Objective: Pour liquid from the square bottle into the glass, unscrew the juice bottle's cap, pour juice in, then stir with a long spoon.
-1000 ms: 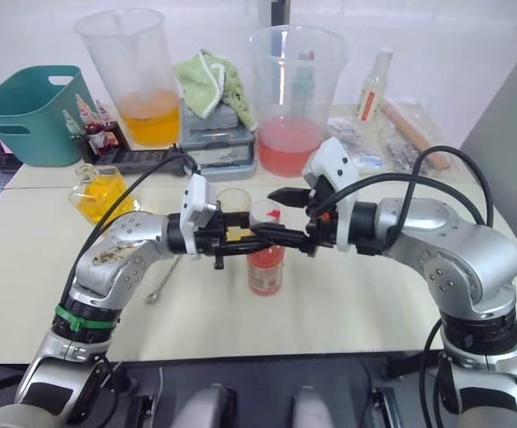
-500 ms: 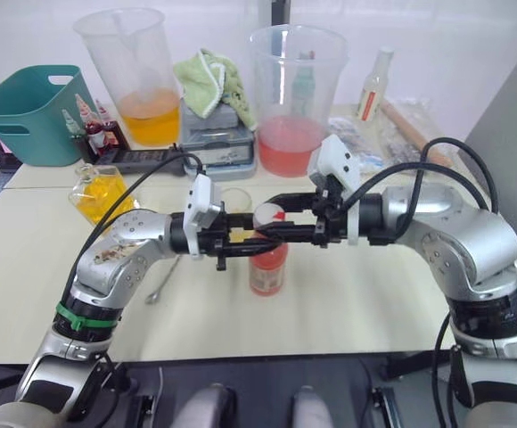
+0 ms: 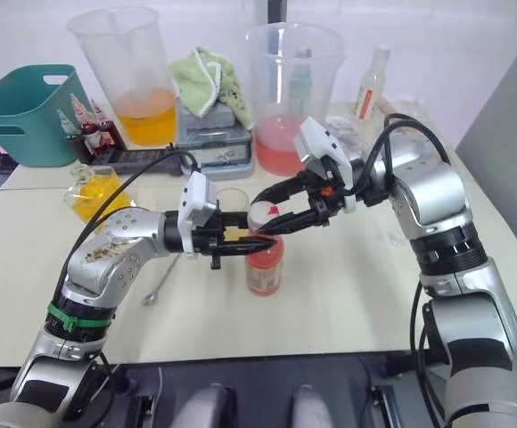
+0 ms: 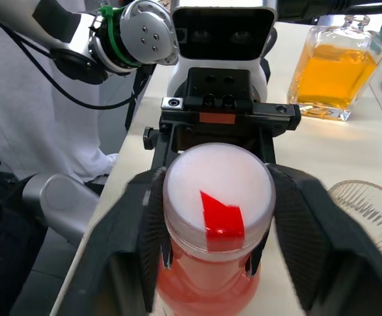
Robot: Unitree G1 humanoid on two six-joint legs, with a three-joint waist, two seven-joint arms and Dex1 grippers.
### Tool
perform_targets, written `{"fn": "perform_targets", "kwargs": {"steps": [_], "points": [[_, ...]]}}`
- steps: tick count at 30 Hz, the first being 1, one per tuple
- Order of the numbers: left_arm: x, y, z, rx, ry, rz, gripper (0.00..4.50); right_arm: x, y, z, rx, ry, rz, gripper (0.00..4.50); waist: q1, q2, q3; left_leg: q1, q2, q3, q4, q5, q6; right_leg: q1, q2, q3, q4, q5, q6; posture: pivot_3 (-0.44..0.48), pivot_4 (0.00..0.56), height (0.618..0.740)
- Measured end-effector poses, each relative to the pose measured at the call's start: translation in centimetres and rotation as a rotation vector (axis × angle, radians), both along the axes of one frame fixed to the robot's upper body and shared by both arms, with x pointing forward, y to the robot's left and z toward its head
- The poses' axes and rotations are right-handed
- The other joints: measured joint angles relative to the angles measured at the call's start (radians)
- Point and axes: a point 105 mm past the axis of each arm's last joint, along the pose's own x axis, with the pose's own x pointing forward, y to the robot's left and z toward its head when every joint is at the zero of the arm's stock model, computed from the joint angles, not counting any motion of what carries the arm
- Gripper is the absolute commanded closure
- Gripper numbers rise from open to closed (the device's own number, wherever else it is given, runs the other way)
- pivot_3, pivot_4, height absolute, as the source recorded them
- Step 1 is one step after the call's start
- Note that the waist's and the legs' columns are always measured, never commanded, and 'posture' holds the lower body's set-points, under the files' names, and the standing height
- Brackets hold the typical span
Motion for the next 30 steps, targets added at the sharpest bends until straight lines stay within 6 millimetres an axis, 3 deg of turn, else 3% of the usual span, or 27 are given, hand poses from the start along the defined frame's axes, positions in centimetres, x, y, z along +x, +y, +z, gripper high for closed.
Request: {"fn": "perform_targets", "kwargs": {"steps": [2, 3, 9, 14, 23, 30], "points": [[0.0, 0.0, 0.0, -0.002, 0.003, 0.002, 3.01, -0.4, 0.3, 0.5, 0.004, -0.012, 0.027, 0.12, 0.001, 0.000, 0.000, 0.000, 0.000, 0.000, 0.000, 0.000, 0.000, 0.000, 0.000, 0.000, 0.000, 0.000, 0.000, 0.000, 0.150, 0.740], [0.0, -0.1, 0.0, -0.003, 0.004, 0.001, 3.01, -0.5, 0.3, 0.6, 0.005, -0.017, 0.032, 0.05, 0.002, 0.000, 0.000, 0.000, 0.000, 0.000, 0.000, 0.000, 0.000, 0.000, 0.000, 0.000, 0.000, 0.000, 0.000, 0.000, 0.150, 0.740], [-0.1, -0.2, 0.0, -0.004, 0.005, 0.002, 3.01, -1.8, -1.0, 1.7, 0.053, -0.017, 0.013, 0.05, 0.004, 0.000, 0.000, -0.001, 0.000, -0.001, 0.000, 0.000, 0.000, 0.000, -0.001, -0.001, 0.000, 0.000, 0.000, 0.000, 0.150, 0.740], [-0.1, -0.2, 0.0, -0.005, 0.000, 0.000, 3.01, -2.0, -2.0, 0.4, 0.129, 0.026, -0.161, 0.05, 0.003, 0.000, 0.000, 0.000, 0.000, -0.001, 0.000, 0.000, 0.000, 0.000, -0.001, 0.000, 0.000, 0.000, 0.000, 0.000, 0.150, 0.740], [0.0, -0.2, -0.1, -0.008, 0.007, -0.003, 3.01, -1.5, -2.4, 0.4, 0.242, 0.022, -0.463, 0.05, 0.004, 0.000, 0.000, 0.000, 0.000, 0.000, 0.000, 0.000, 0.000, 0.001, -0.001, 0.000, 0.000, 0.000, 0.000, 0.000, 0.150, 0.740], [0.0, -0.3, -0.1, -0.010, 0.007, -0.009, 3.01, -1.4, -3.0, -0.2, 0.256, 0.038, -0.598, 0.05, 0.004, 0.000, 0.000, 0.000, 0.000, 0.000, 0.000, 0.000, 0.000, 0.002, -0.001, 0.000, -0.001, 0.000, 0.000, 0.000, 0.150, 0.740]]}}
